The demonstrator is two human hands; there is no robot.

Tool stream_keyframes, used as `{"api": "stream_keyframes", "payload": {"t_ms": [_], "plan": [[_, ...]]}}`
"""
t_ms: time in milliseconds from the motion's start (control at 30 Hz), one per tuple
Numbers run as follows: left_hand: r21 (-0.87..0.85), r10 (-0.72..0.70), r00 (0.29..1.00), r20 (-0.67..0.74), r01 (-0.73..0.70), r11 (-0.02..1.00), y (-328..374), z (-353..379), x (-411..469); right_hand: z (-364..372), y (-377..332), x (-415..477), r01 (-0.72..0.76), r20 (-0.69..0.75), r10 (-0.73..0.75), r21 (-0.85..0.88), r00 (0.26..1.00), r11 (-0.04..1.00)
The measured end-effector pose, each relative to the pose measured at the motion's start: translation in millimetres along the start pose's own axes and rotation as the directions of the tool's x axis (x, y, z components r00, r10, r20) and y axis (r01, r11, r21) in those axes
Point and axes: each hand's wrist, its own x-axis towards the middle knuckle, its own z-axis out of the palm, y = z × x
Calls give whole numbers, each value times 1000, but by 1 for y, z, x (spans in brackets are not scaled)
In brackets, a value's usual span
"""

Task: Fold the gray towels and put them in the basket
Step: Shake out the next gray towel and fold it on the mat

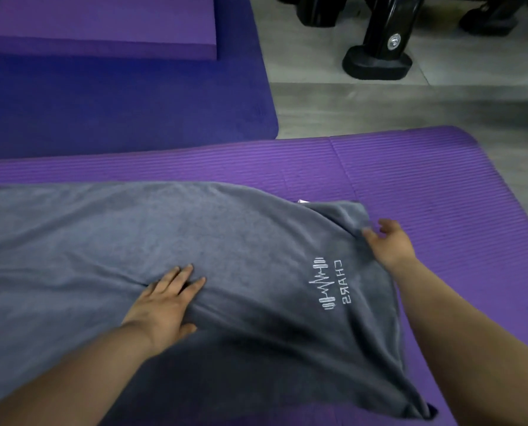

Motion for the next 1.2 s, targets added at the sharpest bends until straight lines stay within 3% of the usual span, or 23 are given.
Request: {"api": "stream_keyframes", "payload": {"t_ms": [167,200,267,333,400,467,500,567,600,700,833,1000,1100,1200], "plan": [[-22,-18,999,38,18,1000,4,1,0,19,-26,20,-124,33,126,-53,991,991],[-54,-17,999,32,19,998,6,-1,-1,15,-32,21,-99,48,101,-43,994,994],[-58,-22,997,74,26,998,9,-2,-1,1,-41,27,52,-54,-49,57,997,997],[-65,-45,997,68,49,997,7,-3,0,-20,-49,29,217,-289,-157,189,944,958],[-71,-41,996,77,47,996,6,-5,1,-35,-51,22,341,-392,-302,31,869,940],[-47,-39,998,40,41,998,7,-4,4,-39,-38,27,372,-292,-420,-208,859,905],[-36,-39,999,33,40,999,7,-3,6,-39,-30,30,349,-176,-412,-303,894,887],[18,-37,999,35,36,999,8,-2,6,-35,-13,30,196,20,-205,-401,979,895],[25,-41,999,28,40,999,8,-1,6,-30,-7,29,114,47,-103,-440,994,891],[10,-32,999,10,32,999,8,-3,5,-15,0,20,-1,-43,-20,-430,999,903],[-47,-44,999,-32,43,998,11,-2,5,8,-2,28,-13,17,17,-200,1000,980],[-81,-28,1000,1,28,996,15,-1,11,13,-19,46,-150,-31,149,-7,988,989],[-83,-42,999,-13,40,996,19,-2,16,5,-26,52,-97,1,98,-140,995,985],[-105,-72,997,-28,69,992,24,-6,20,-7,-40,63,81,-173,-90,-60,981,995]]}}
